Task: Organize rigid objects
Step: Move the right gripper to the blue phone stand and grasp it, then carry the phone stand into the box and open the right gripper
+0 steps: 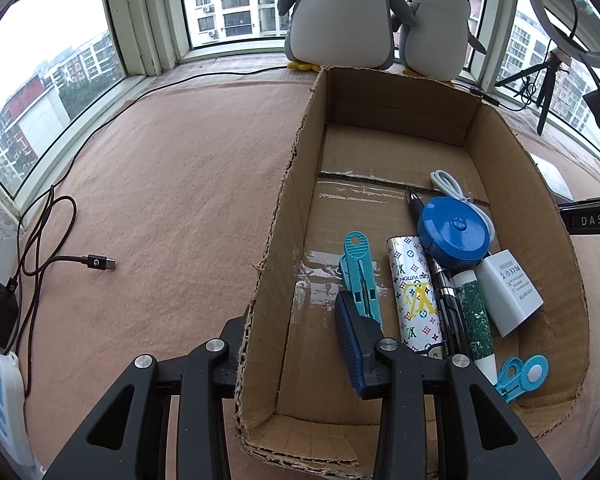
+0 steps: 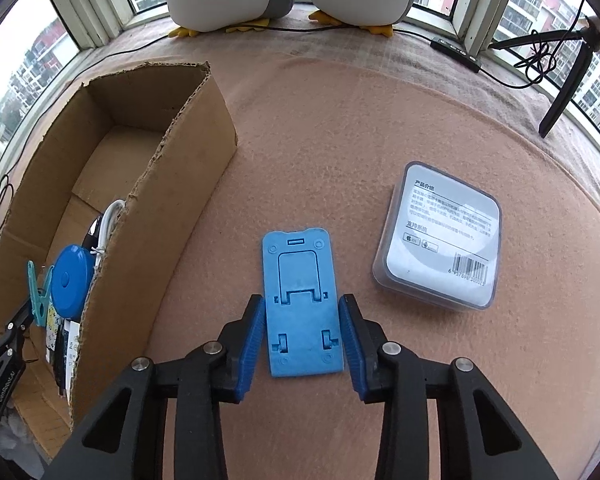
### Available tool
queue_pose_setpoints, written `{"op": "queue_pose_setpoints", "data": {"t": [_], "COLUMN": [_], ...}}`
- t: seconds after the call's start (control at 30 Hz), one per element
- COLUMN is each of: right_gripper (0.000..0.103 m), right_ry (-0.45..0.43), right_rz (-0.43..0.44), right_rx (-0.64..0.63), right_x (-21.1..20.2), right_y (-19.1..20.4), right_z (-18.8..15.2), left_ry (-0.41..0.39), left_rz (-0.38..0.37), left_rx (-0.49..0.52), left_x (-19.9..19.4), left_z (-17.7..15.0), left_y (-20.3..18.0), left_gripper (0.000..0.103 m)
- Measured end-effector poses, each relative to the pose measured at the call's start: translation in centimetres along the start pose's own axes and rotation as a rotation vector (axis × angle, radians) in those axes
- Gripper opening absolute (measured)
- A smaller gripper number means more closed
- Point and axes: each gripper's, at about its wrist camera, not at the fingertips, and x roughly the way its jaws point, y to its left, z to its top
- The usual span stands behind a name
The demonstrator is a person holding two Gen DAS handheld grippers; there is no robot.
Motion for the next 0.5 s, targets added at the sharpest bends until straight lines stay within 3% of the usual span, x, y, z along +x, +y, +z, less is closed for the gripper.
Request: {"op": "queue_pose_setpoints", "data": {"t": [0.5], "right_gripper": [0.033], "right_ry": [-0.034], "right_rz": [0.028], "right_rx": [0.088], "right_x": [-1.2], "right_y": [-0.2], "right_z": [-3.2], "left_ry": [-0.004], "left_rz": [0.0], "left_rx": [-0.006], "left_x": [0.1], "left_z": [0.1], "left_y": [0.1], "left_gripper": [0.039]}}
